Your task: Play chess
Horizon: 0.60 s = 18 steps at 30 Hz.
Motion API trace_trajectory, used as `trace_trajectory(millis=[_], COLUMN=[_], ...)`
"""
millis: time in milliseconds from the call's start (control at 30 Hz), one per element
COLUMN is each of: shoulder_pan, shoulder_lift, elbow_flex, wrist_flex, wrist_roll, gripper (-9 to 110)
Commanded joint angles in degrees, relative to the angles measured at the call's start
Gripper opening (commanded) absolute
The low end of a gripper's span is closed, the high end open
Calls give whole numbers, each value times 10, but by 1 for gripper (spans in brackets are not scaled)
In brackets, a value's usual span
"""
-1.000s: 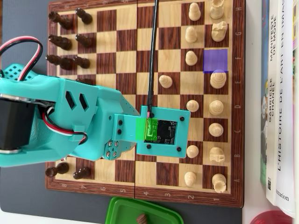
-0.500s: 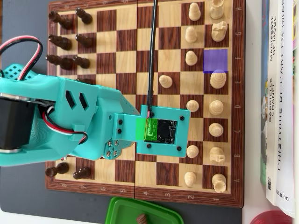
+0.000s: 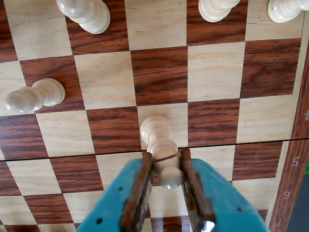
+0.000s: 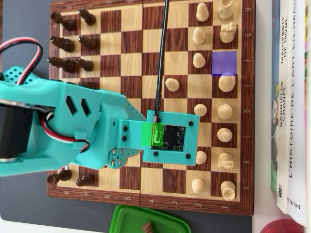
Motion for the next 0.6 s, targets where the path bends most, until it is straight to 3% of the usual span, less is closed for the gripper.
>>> trace_trajectory(millis=[0, 567], shoulder_pan=[11, 4], shoulder_lift=[25, 20], elbow_flex=[-31, -26], wrist_flex=[0, 33], wrist_roll=[-13, -54], gripper=[8, 8])
